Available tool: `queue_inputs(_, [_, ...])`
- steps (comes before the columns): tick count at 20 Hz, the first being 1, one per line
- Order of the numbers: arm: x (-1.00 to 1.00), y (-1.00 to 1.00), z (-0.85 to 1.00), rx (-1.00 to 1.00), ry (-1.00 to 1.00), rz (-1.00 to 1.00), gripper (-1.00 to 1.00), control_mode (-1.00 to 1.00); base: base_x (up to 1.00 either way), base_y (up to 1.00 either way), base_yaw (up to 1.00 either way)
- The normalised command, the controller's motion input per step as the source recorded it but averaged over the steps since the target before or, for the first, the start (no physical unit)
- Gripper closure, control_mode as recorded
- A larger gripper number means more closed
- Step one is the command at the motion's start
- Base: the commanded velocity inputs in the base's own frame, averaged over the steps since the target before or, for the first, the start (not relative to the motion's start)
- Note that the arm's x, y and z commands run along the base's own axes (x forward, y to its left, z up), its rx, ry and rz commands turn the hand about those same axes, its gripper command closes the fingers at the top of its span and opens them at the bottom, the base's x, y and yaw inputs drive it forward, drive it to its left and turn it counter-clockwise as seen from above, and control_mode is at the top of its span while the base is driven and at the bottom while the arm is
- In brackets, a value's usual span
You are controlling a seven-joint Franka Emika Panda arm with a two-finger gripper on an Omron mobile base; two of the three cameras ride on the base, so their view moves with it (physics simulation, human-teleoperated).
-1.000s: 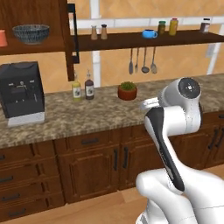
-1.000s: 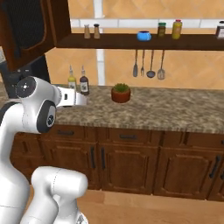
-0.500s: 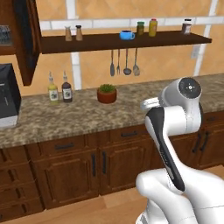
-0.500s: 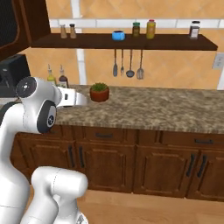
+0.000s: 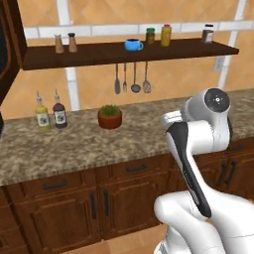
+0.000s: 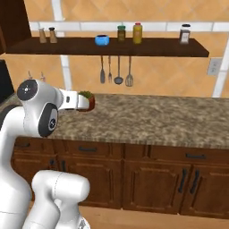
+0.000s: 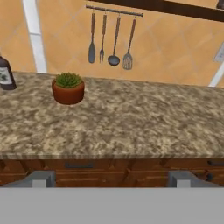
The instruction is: Gather all objects into one cabinet and sort the glasses and bowls to opposite sides.
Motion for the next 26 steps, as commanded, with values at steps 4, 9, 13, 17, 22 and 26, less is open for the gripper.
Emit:
queue_inputs(4, [0.00,0.00,0.00,0.00,0.00,0.00,-1.00,1.00,1.00,-0.05,-0.08])
queue_inputs(9, [0.00,0.00,0.00,0.00,0.00,0.00,-1.00,1.00,0.76,-0.20,-0.05])
queue_inputs(13, [0.00,0.00,0.00,0.00,0.00,0.00,-1.00,1.00,0.47,-0.36,-0.01])
queue_inputs(17, [0.00,0.00,0.00,0.00,0.00,0.00,-1.00,1.00,0.57,-0.35,0.00])
queue_inputs(22, [0.00,0.00,0.00,0.00,0.00,0.00,-1.00,1.00,0.85,0.05,-0.13])
queue_inputs(26, [0.00,0.00,0.00,0.00,0.00,0.00,-1.00,1.00,0.84,0.00,-0.12])
